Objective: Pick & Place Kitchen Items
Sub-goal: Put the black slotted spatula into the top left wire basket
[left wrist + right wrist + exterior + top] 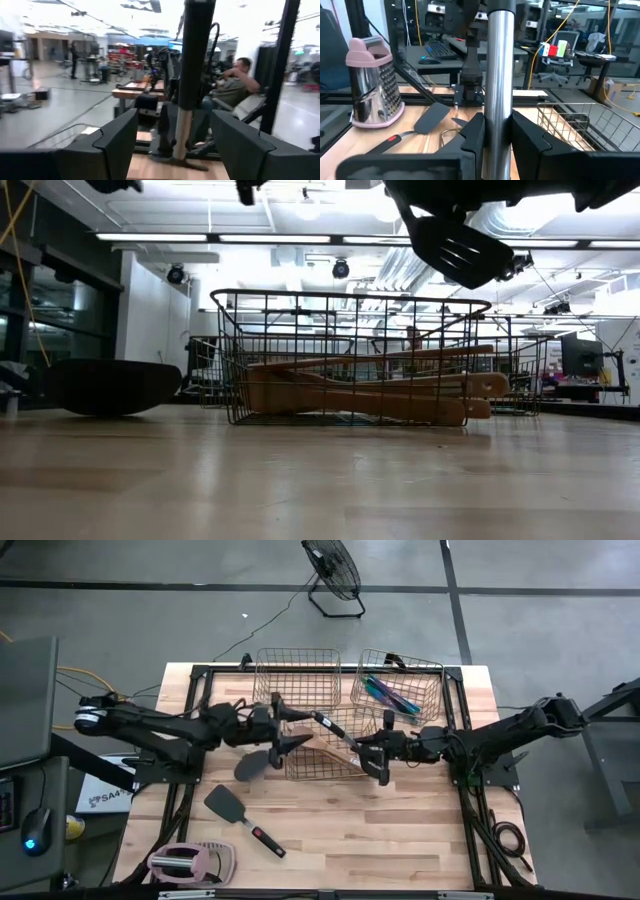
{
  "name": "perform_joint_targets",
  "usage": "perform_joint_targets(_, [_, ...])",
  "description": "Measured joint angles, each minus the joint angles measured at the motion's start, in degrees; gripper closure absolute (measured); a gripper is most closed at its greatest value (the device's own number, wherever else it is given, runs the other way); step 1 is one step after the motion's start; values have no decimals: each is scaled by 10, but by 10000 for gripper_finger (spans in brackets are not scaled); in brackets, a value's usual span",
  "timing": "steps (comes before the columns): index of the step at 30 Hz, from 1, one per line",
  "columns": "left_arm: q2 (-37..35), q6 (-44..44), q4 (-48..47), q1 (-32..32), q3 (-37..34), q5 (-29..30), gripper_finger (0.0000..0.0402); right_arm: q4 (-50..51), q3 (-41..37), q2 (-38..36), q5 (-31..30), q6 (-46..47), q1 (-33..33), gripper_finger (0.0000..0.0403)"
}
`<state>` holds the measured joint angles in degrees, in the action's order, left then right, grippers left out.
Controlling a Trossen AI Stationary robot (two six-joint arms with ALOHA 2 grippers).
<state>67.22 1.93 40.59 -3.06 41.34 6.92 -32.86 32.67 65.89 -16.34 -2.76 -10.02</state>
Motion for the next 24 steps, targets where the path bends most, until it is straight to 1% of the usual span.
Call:
perform_joint_targets(5, [37,29,0,30,36,-50,158,-7,0,0,1,-2,3,337])
perform_joint_targets(8, [55,31,3,36,58,-67,158,-13,0,0,1,-2,3,337])
perform_joint_targets(14, [76,29,2,35,89,-88,158,-13,0,0,1,-2,3,337])
perform_joint_targets(20, [77,29,4,34,90,-91,158,-13,0,0,0,3,3,337])
perform_joint_targets(24, [77,30,21,34,90,-91,158,-15,0,0,0,10,3,337])
